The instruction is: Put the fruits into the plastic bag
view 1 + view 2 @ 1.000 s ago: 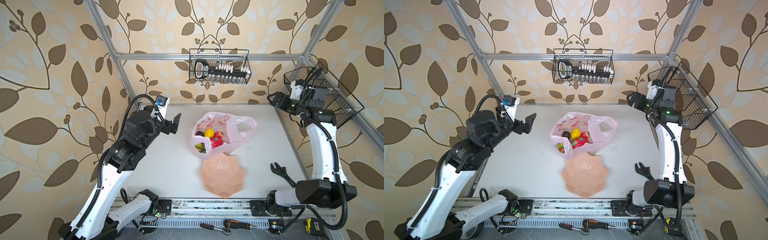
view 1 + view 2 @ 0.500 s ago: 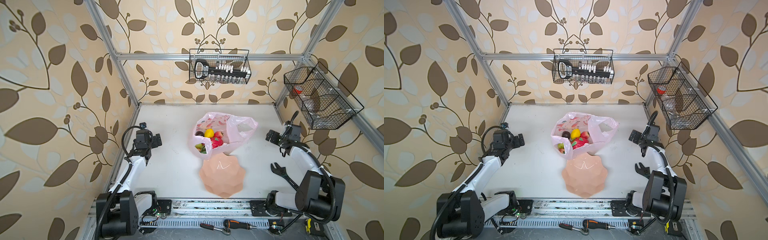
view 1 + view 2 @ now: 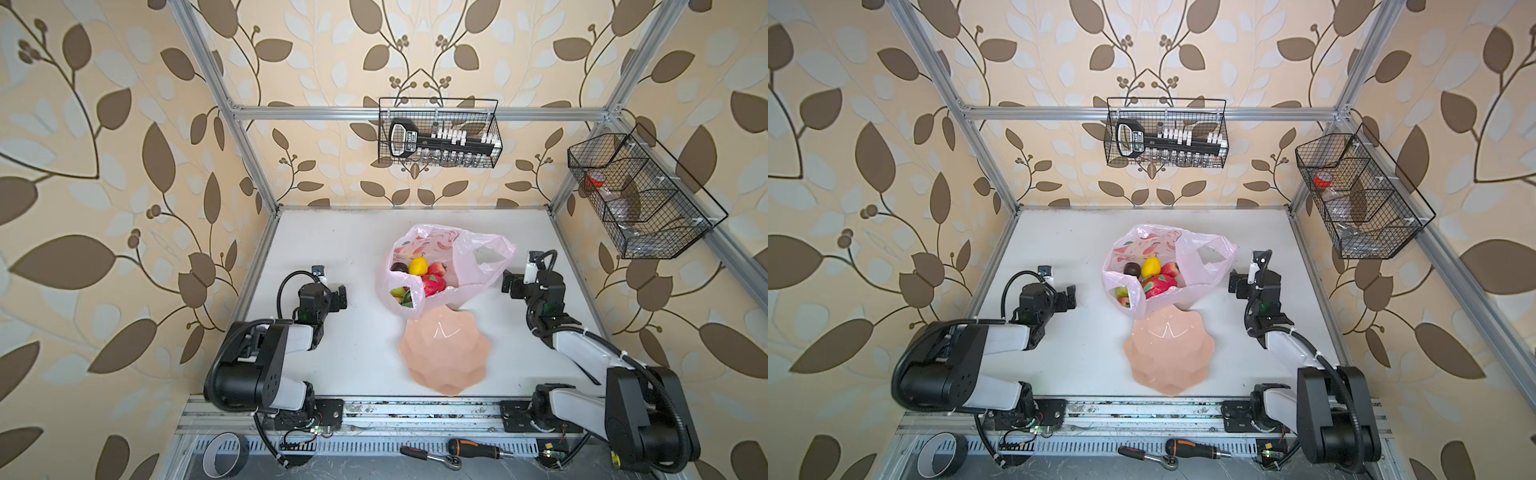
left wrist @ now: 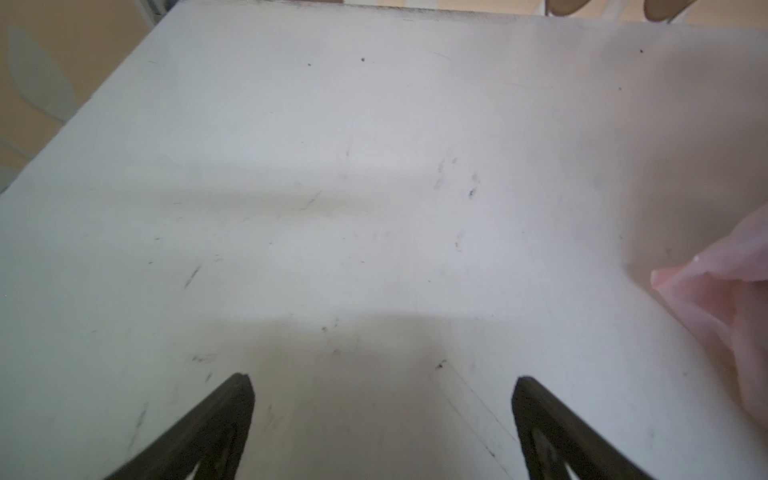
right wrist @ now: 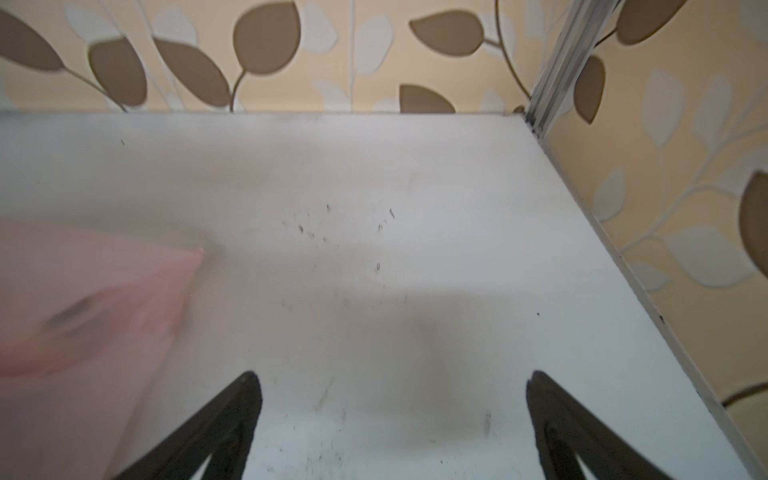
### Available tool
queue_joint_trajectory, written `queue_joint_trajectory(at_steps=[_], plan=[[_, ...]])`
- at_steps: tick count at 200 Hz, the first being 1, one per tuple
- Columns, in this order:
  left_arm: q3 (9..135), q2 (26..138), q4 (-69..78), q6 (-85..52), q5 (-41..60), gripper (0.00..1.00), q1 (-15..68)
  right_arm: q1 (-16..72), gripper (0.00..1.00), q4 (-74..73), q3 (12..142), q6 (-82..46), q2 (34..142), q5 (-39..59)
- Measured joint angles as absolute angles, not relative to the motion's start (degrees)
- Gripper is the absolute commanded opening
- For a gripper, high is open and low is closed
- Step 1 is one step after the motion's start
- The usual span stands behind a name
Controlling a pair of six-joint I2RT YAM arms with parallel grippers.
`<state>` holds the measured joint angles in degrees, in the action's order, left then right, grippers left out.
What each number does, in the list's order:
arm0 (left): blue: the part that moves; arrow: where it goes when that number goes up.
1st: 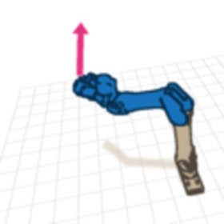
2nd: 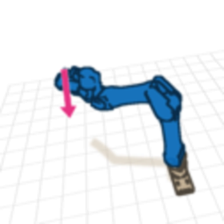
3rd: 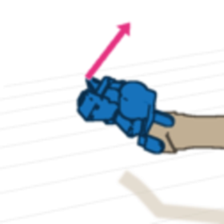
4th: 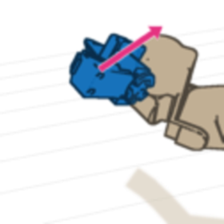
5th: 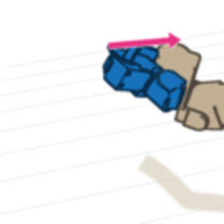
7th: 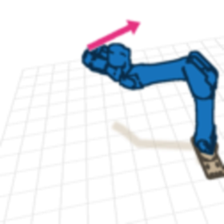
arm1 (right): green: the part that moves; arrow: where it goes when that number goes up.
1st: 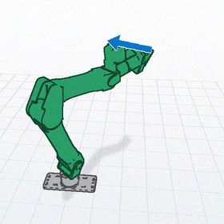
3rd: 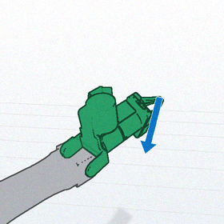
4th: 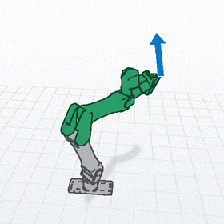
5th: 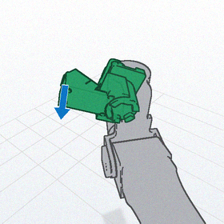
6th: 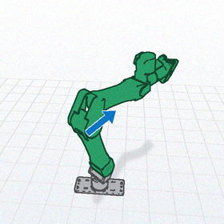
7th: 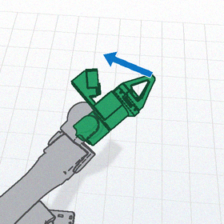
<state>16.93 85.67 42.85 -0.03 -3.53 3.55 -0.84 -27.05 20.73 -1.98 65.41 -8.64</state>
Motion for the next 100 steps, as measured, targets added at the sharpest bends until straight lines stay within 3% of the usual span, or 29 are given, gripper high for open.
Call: queue_joint_trajectory(at_steps=[17,54,100], plan=[[17.1,86.6,42.3,0.7,-3.4,0.99,3.7,1.3,1.0,-33.7,16.7,-1.9,65.1,-10.4],[20.6,86.6,41.4,1.1,-2.8,0.99,2.8,1.8,1.0,-48.3,11.3,-2.2,76.8,-10.3],[22.2,86.6,40.4,0.9,-1.8,0.99,0.7,1.3,1.0,-55.2,9.4,-2.8,77.4,-10.9]])
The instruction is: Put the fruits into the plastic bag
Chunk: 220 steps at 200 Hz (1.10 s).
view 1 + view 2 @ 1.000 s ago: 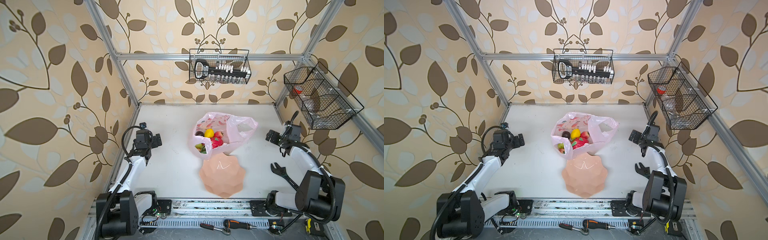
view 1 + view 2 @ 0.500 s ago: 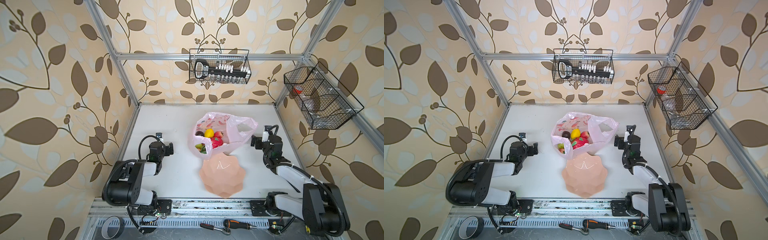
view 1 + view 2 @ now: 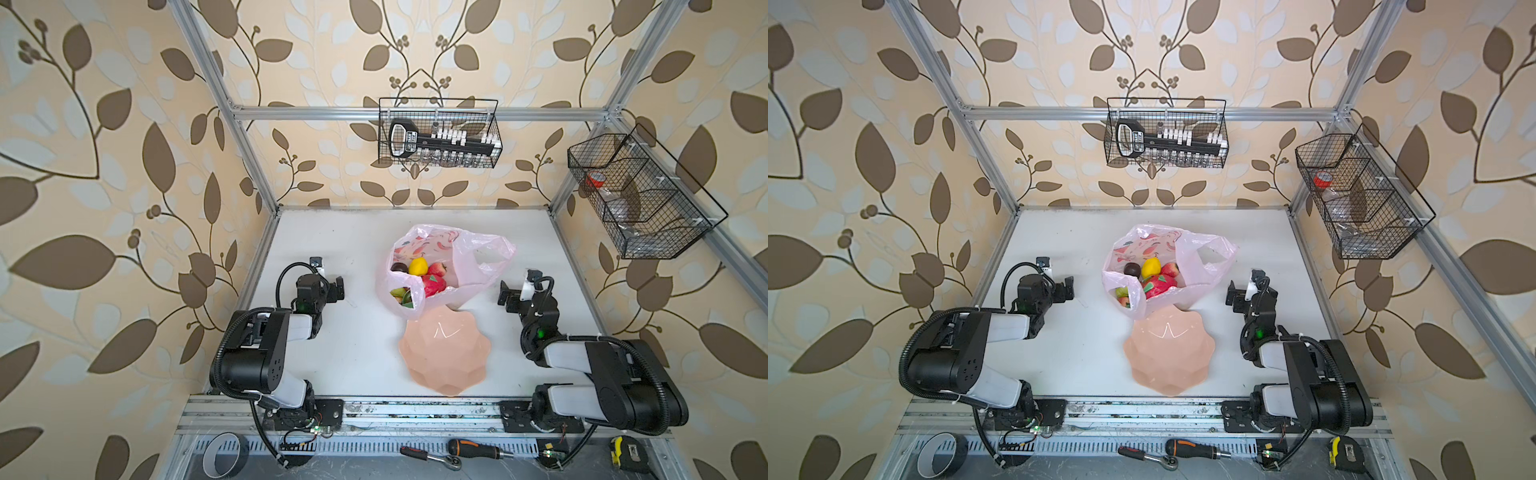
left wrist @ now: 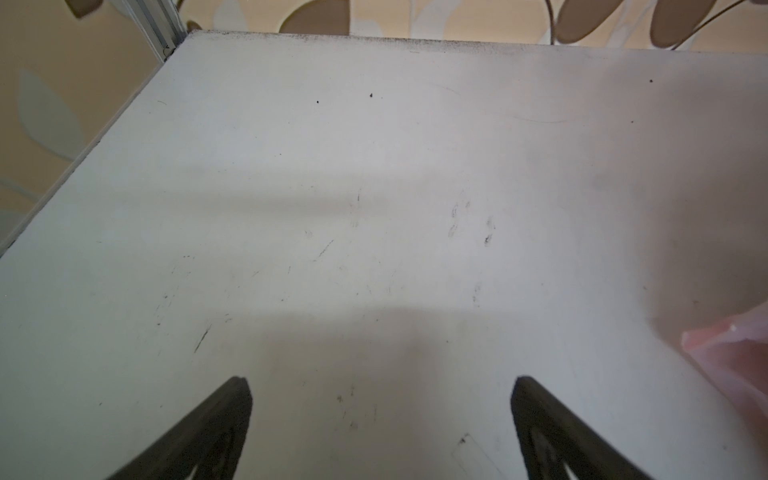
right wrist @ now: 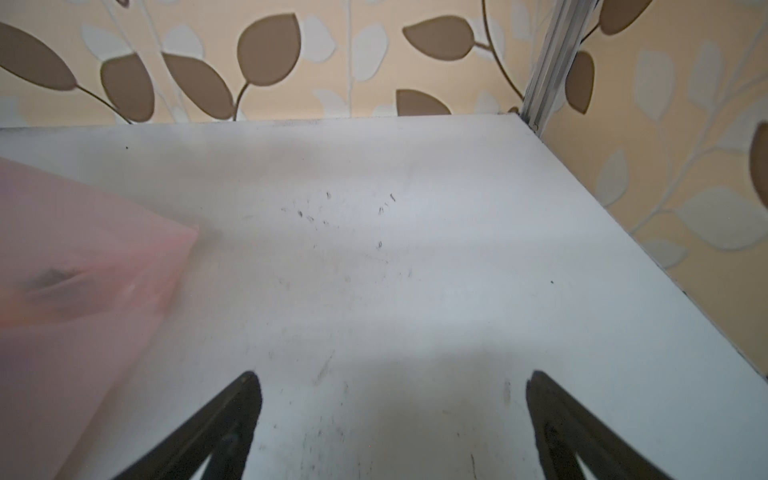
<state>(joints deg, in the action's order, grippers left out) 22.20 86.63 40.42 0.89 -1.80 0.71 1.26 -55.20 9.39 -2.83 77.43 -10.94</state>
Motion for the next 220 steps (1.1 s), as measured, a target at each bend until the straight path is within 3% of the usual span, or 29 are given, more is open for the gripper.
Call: queue_joint_trajectory(at_steps=[220], plan=[[22.3,86.7,40.0,0.9,0.6,0.99,0.6,1.2,1.0,-58.3,9.4,-1.9,77.4,-8.2]])
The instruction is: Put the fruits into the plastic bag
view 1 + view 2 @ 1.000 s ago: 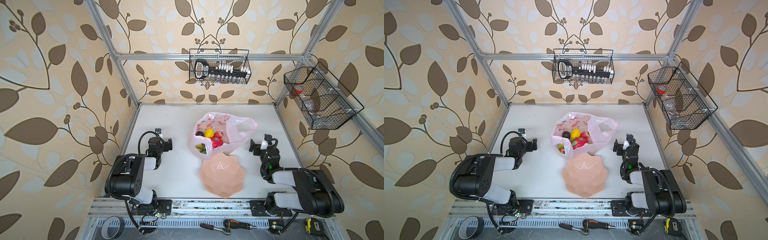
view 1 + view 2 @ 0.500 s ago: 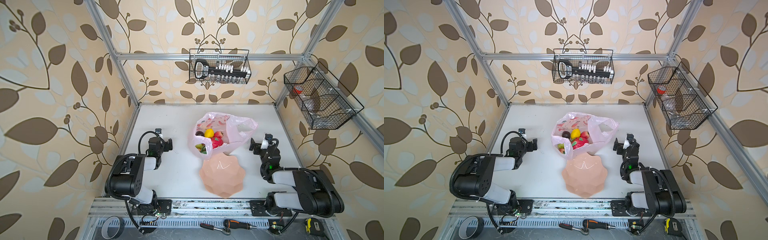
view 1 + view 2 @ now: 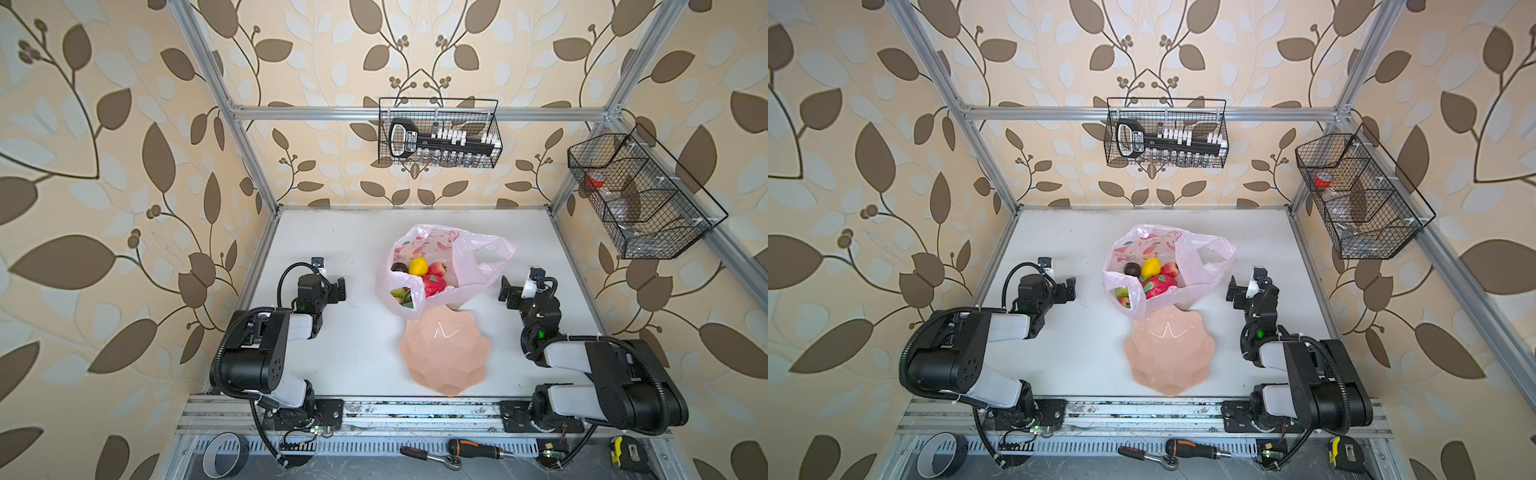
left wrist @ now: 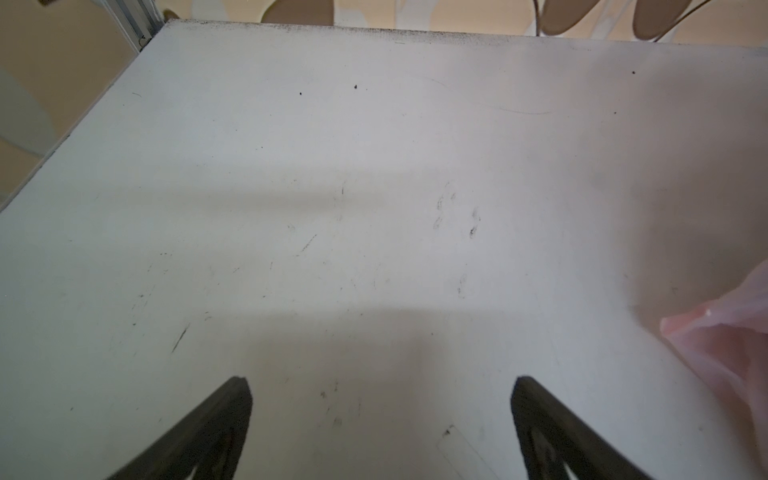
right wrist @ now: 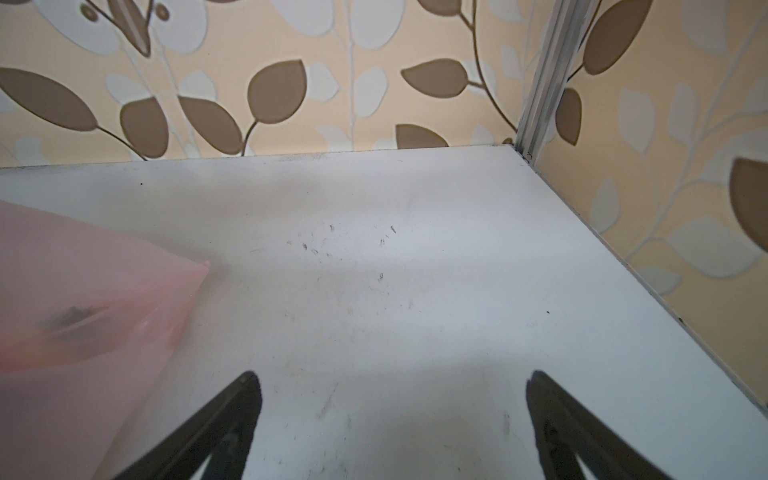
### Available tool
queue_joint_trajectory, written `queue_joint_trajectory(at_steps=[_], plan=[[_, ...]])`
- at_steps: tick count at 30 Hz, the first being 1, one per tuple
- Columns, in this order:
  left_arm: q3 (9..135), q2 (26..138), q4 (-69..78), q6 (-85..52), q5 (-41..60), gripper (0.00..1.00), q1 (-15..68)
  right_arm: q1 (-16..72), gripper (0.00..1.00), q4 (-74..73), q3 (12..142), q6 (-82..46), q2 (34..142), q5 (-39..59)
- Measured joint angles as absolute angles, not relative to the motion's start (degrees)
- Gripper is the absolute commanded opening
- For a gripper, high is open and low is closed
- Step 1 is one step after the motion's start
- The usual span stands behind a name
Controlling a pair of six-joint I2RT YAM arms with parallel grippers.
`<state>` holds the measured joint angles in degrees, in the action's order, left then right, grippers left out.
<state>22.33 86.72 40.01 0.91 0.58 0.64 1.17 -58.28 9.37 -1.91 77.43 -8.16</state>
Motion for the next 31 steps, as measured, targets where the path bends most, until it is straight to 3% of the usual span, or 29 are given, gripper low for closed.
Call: queue_joint_trajectory(at_steps=[4,6,8,12,17,31], plan=[[19.3,83.9,42.1,3.6,7.1,0.99,0.8,1.1,1.0,-62.6,4.5,0.8,74.2,-0.3],[17.9,82.3,42.3,3.4,6.2,0.99,1.2,1.8,1.0,-63.4,4.1,-0.2,75.1,-3.2],[18.6,83.7,42.3,0.6,-1.1,0.99,1.9,2.0,1.0,-61.7,5.6,-1.3,76.5,-7.5],[20.1,84.5,40.6,1.6,1.1,0.99,1.4,2.4,1.0,-62.5,6.5,-0.4,76.5,-5.9],[21.1,85.8,40.5,0.7,-1.1,0.99,1.4,2.4,1.0,-61.2,7.5,-2.0,76.8,-11.3],[21.1,85.9,40.5,-0.2,-2.1,0.99,1.4,-1.1,1.0,-58.3,9.1,-2.0,77.5,-3.7]])
